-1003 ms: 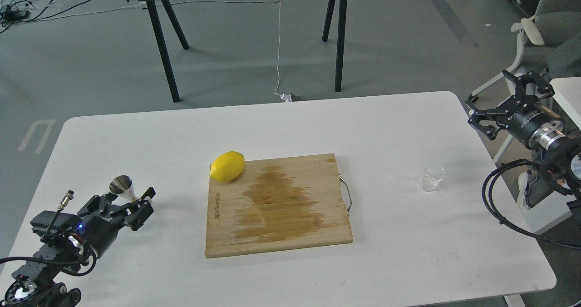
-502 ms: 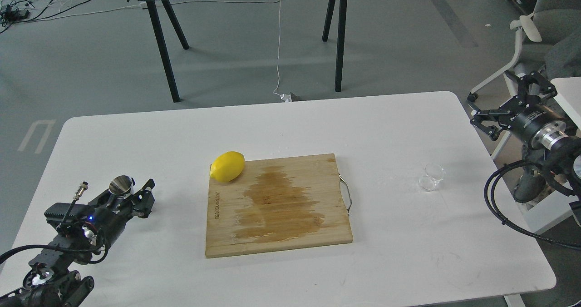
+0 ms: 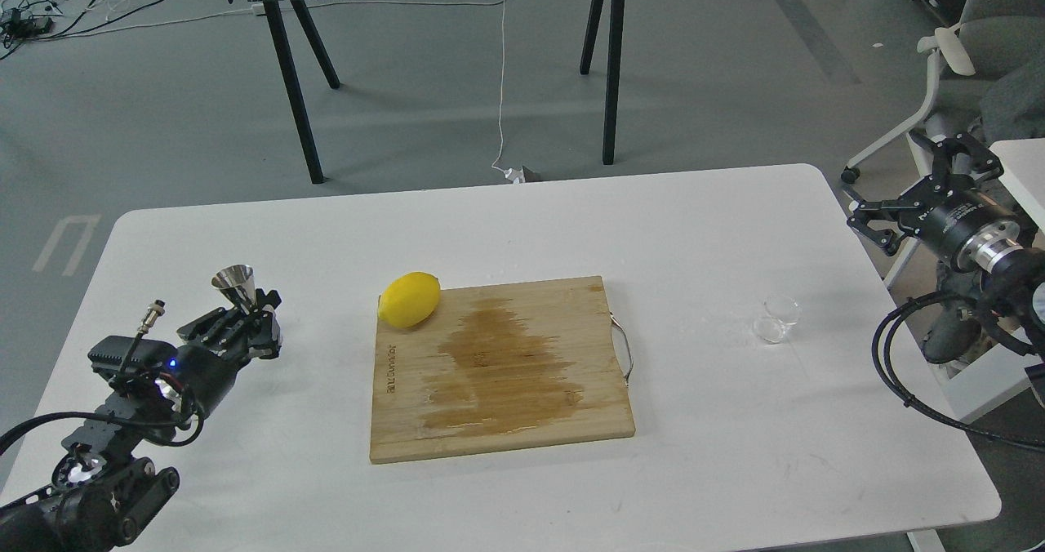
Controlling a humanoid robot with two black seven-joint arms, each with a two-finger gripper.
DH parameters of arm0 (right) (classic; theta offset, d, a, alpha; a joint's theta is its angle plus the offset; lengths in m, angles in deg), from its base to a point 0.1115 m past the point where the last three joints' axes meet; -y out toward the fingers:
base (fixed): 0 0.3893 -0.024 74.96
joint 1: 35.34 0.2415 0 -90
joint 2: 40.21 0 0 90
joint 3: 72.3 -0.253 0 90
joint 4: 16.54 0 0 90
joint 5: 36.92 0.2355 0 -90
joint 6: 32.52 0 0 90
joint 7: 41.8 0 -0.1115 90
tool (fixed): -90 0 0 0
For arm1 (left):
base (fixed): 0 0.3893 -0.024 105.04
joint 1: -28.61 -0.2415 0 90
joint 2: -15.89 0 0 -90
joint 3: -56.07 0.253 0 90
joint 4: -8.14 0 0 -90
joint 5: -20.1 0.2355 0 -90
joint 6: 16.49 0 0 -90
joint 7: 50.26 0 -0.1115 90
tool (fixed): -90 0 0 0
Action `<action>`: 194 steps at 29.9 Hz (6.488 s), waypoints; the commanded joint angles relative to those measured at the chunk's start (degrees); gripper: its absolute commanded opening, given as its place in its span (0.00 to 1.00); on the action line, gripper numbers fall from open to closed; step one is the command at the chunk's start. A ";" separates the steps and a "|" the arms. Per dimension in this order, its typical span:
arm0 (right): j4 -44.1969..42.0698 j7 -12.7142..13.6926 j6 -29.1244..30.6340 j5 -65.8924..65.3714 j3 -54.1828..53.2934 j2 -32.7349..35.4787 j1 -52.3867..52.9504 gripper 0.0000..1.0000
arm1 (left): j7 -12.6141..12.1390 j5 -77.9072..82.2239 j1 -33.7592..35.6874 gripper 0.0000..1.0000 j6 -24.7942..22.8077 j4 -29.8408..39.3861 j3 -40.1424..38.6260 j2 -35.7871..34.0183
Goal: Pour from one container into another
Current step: 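Lift the jigger and carry it onto the wooden cutting board, then lower the jigger upright onto the board beside the lemon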
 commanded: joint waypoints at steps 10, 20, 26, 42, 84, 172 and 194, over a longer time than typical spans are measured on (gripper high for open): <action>-4.53 -0.10 0.00 0.00 -0.37 -0.05 4.56 0.99 | 0.00 0.61 16.68 0.03 0.01 11.70 13.44 6.71; -6.47 -0.10 0.00 -0.09 0.51 -0.05 6.32 0.99 | 0.00 8.96 12.30 0.04 0.01 -0.07 14.77 19.57; -6.65 -0.10 0.00 -0.09 0.77 0.04 6.23 0.99 | 0.00 10.02 10.09 0.04 0.01 -5.35 14.86 19.57; -6.65 -0.10 0.00 -0.09 1.03 -0.49 5.70 0.99 | 0.00 10.10 6.31 0.05 0.01 5.02 15.12 19.57; -6.47 -0.10 0.00 0.00 0.95 -0.05 5.44 0.99 | 0.00 10.10 5.96 0.33 0.01 3.70 19.25 19.57; -6.12 -0.10 0.00 0.09 0.86 -0.40 4.65 0.99 | 0.00 10.02 3.06 0.89 0.01 3.17 19.52 19.57; -6.03 -0.01 0.00 0.09 0.86 -0.49 4.12 0.99 | 0.00 9.93 0.95 0.89 0.01 3.53 19.43 19.57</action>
